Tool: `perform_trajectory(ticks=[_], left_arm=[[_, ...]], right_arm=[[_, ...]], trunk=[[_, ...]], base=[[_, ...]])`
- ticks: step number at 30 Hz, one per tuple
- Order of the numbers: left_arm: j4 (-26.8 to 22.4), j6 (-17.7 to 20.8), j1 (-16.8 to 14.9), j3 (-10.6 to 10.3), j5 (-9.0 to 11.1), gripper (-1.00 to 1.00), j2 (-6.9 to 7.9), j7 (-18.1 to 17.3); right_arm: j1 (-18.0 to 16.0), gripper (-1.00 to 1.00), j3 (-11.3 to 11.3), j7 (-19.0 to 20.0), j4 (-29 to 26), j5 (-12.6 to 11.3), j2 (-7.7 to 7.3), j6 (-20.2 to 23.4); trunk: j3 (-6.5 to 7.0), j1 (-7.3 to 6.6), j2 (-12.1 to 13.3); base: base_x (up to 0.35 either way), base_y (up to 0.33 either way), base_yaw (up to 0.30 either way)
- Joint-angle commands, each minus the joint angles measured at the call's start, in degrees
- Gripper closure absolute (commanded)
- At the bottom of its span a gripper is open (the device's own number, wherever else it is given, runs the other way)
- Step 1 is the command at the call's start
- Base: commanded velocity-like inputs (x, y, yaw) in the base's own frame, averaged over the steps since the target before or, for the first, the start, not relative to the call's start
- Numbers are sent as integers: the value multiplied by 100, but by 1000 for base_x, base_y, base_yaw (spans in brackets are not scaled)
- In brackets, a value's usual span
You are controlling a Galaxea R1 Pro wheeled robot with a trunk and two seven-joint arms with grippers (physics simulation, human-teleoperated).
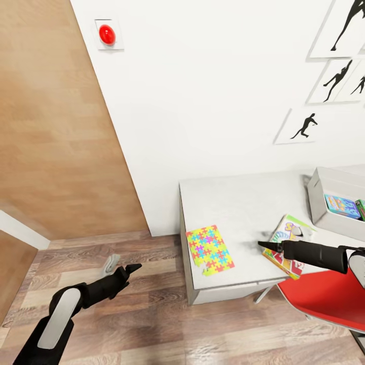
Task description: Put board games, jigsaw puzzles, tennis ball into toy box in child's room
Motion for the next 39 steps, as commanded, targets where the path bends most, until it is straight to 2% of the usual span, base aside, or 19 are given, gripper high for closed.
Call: perform_trajectory(ticks=[1,14,31,39], left_arm=[[-4,26,-4,4,58,-100,0,46],[542,-219,-137,-81,19,-100,5,-394],[715,-300,-192,-109,13,-100,-3,-510],[843,-327,-287,-219,10,-100,-17,-513]], right_arm=[[-5,-100,-5,59,-1,53,0,22],[-5,-100,172,-54,-1,58,19,22],[-12,-100,204,-214,-1,54,23,22],[-13,-100,206,-264,3,50,28,22]], trunk=[[-9,4,-10],[-9,4,-10],[-9,4,-10],[-9,4,-10]], base=[[87,56,0],[143,92,0],[30,17,0],[4,2,0]])
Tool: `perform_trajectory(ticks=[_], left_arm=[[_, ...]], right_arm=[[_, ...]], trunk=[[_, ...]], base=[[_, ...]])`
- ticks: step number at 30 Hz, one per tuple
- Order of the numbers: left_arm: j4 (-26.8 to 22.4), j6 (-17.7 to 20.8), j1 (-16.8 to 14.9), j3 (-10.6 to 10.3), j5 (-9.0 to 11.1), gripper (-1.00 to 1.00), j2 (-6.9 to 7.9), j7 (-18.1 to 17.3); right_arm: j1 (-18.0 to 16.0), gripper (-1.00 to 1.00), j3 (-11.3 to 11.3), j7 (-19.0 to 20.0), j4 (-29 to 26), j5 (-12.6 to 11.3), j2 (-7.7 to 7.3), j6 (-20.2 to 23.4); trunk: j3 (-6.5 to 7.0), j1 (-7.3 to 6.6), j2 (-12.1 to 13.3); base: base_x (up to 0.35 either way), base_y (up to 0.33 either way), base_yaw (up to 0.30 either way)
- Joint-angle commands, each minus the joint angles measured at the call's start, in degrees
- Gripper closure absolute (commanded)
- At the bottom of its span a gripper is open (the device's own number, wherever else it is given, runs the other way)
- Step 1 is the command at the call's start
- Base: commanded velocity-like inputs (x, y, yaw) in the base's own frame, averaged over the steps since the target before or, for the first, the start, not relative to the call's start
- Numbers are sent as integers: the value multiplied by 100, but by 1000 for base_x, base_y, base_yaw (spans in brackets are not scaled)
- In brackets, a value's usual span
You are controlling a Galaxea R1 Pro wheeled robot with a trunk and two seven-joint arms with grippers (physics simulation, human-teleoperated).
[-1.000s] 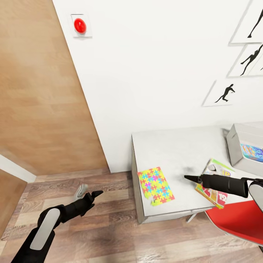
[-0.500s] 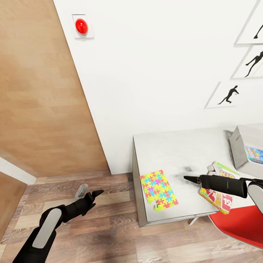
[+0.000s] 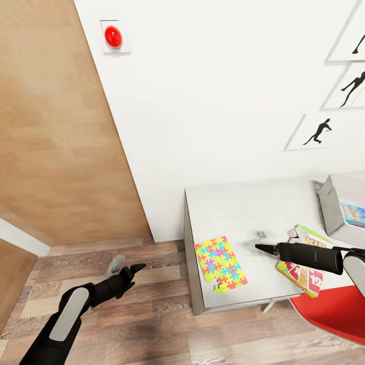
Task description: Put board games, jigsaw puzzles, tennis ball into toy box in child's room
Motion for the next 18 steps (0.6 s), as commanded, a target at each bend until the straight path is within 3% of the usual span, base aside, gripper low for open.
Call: perform_trajectory(ticks=[1,10,15,18], left_arm=[[35,27,-39,-48,-2,-100,-9,0],[493,-97,-302,-437,-32,-100,-107,14],[891,-262,-499,-616,-90,-100,-146,-7],[1244,-451,-637,-713,-144,-100,-166,-32]], right_arm=[[-5,-100,-6,30,0,52,0,22],[-6,-100,36,-205,6,44,38,22],[-9,-100,138,-358,16,48,198,22],[-23,-100,209,-534,36,51,414,22]], trunk=[[-9,3,-10],[-9,3,-10],[-9,3,-10],[-9,3,-10]], base=[[2,1,0],[1,0,0],[0,0,0],[0,0,0]])
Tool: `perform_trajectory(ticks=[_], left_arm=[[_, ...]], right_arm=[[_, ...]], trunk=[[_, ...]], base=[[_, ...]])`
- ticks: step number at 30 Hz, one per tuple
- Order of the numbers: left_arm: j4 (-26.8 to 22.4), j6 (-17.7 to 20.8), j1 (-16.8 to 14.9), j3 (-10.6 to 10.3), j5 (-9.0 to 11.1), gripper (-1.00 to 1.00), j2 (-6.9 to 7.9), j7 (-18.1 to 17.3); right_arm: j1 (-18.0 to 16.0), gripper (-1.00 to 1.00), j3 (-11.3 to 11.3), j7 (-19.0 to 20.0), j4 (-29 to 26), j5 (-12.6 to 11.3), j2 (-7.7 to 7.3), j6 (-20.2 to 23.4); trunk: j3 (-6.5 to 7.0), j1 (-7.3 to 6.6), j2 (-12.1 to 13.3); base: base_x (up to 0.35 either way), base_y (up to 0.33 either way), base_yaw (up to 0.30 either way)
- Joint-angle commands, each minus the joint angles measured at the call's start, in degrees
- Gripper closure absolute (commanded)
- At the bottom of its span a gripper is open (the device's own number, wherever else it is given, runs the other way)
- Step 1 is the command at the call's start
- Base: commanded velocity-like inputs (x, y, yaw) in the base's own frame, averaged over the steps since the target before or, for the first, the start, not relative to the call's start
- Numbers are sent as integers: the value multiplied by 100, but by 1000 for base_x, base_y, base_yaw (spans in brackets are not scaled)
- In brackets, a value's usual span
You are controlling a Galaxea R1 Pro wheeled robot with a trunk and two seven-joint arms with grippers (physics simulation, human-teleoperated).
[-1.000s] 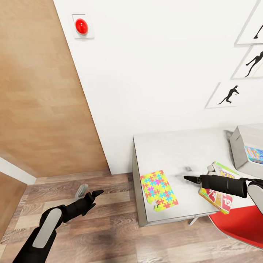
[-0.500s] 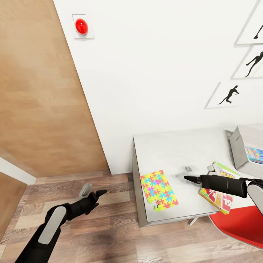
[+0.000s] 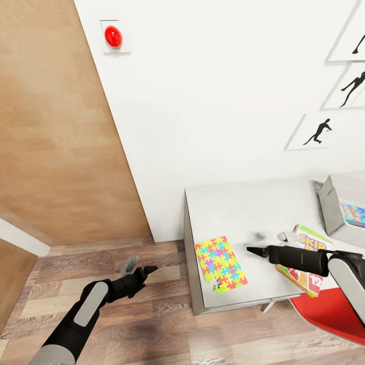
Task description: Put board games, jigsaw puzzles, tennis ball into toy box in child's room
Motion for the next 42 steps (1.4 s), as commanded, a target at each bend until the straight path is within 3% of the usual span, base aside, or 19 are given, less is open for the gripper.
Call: perform_trajectory(ticks=[1,3,8,13,42], left_arm=[[1,9,-4,-9,-1,-100,4,-9],[169,-85,-61,-45,-20,-100,-3,-39],[318,-171,-110,-77,-41,-100,-12,-116],[394,-220,-137,-94,-52,-100,-18,-180],[472,-313,-160,-119,-27,-100,-33,-257]], right_arm=[[-6,-100,0,47,-1,51,0,18],[-39,-100,39,-98,12,50,130,18],[-80,-100,134,-336,24,49,280,18],[-104,-100,218,-553,30,52,355,18],[-159,-100,289,-1074,73,47,442,18]], trunk=[[-8,3,-10],[-8,3,-10],[-8,3,-10],[-8,3,-10],[-8,3,-10]], base=[[0,0,0],[0,0,0],[0,0,0],[0,0,0],[0,0,37]])
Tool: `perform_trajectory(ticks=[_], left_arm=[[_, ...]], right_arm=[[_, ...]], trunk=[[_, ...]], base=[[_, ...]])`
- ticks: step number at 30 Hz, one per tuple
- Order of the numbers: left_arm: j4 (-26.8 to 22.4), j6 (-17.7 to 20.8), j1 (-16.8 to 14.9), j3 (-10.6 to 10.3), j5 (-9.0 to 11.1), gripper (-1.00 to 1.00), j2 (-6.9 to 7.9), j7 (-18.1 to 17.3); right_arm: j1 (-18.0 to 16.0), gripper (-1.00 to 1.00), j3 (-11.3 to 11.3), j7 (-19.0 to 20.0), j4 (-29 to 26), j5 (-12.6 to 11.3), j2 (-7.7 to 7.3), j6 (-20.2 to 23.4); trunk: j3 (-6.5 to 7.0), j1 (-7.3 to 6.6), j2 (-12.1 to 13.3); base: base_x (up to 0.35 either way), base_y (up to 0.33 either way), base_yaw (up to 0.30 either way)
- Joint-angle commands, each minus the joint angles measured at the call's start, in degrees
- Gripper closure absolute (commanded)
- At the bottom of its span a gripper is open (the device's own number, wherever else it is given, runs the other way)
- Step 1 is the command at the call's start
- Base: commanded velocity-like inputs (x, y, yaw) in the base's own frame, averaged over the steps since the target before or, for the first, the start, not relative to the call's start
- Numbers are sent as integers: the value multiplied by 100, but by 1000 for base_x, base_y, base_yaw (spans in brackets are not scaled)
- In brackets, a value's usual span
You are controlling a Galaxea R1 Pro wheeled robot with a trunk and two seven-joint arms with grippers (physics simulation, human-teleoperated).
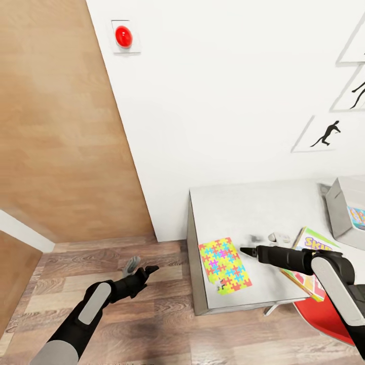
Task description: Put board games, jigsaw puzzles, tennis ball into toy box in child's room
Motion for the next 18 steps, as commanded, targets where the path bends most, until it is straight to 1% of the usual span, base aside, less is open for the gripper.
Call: perform_trajectory(ticks=[1,4,9,18], left_arm=[[0,10,-4,-11,-8,-100,4,-16],[1,9,-6,-11,-4,-100,4,-17],[1,9,-5,-12,-2,-100,4,-22],[1,8,-8,-12,-8,-100,3,-22]], right_arm=[[-4,-100,2,43,-3,45,-4,18],[-58,-100,0,-97,63,38,1,18],[-94,-100,0,-173,127,34,1,18],[-122,-100,-6,-231,179,26,-2,18]], trunk=[[-9,3,-10],[-9,3,-10],[-9,3,-10],[-9,3,-10]], base=[[0,0,196],[0,0,218],[0,0,167],[0,0,63]])
